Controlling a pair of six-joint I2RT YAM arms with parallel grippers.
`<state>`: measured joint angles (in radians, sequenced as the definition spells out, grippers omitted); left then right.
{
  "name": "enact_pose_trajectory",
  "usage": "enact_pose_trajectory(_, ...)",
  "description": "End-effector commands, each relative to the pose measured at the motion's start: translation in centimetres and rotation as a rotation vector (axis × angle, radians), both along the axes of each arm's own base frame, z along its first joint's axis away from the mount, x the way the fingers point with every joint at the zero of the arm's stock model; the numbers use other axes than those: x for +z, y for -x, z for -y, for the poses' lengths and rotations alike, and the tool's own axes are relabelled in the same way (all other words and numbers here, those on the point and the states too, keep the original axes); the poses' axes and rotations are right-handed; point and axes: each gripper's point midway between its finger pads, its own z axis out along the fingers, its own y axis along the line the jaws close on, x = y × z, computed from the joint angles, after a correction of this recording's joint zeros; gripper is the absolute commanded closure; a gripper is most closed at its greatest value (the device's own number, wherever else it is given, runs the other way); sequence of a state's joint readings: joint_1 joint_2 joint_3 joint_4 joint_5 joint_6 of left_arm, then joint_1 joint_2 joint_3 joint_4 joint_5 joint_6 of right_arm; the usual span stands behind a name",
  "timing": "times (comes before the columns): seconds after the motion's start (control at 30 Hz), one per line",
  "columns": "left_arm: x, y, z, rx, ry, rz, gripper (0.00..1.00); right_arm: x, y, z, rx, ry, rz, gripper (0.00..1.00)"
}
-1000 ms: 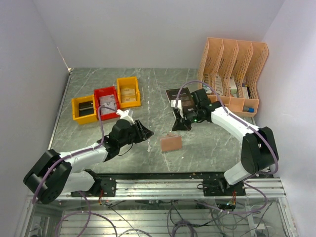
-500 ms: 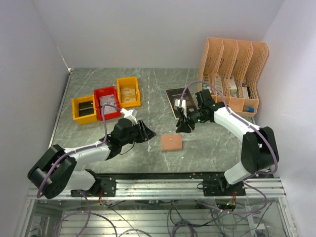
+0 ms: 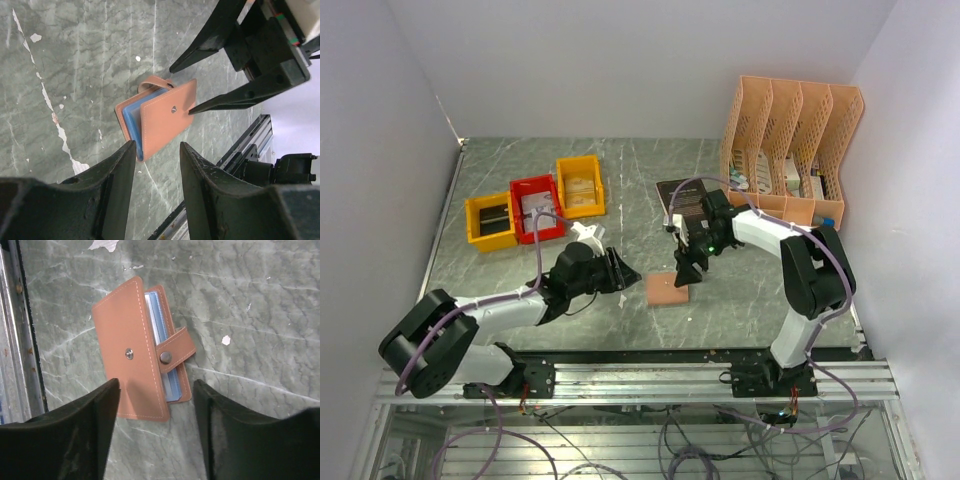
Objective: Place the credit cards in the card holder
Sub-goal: Open the card holder at the center of the board.
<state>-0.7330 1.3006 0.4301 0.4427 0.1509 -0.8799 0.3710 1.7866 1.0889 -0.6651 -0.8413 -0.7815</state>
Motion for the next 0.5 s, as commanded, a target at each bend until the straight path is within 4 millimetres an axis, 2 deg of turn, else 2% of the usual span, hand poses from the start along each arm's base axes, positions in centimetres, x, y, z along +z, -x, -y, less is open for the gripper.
enact_pose_trajectory(0.0,1.0,-0.3,-0.4,0.025,0.004,0.045,0.49,-0.4,0.3,-0.5,0.003,0.015,-0.052,0.47)
enact_pose_trajectory(0.1,1.2,-0.4,-0.6,0.034,-0.001,0.052,0.50,-0.4,0.9,-0.7,0.028,0.009,-0.103,0.73)
enact_pose_trajectory(0.17,1.3,-0.3,-0.8,0.039,-0.006,0.054,0.50,0.0,1.3,-0.9,0.048,-0.010,-0.122,0.94)
enact_pose_trajectory(0.2,1.4,-0.3,-0.9,0.041,-0.009,0.056,0.50,0.5,1.2,-1.0,0.053,-0.021,-0.116,1.00)
enact_pose_trajectory(0.33,1.8,-0.4,-1.5,0.060,-0.024,0.067,0.50,2.9,-0.4,-1.1,0.014,-0.052,-0.010,1.00)
enact_pose_trajectory(0.47,2.4,-0.7,-2.0,0.081,-0.053,0.088,0.50,5.6,-4.6,0.8,-0.162,-0.012,0.205,1.00)
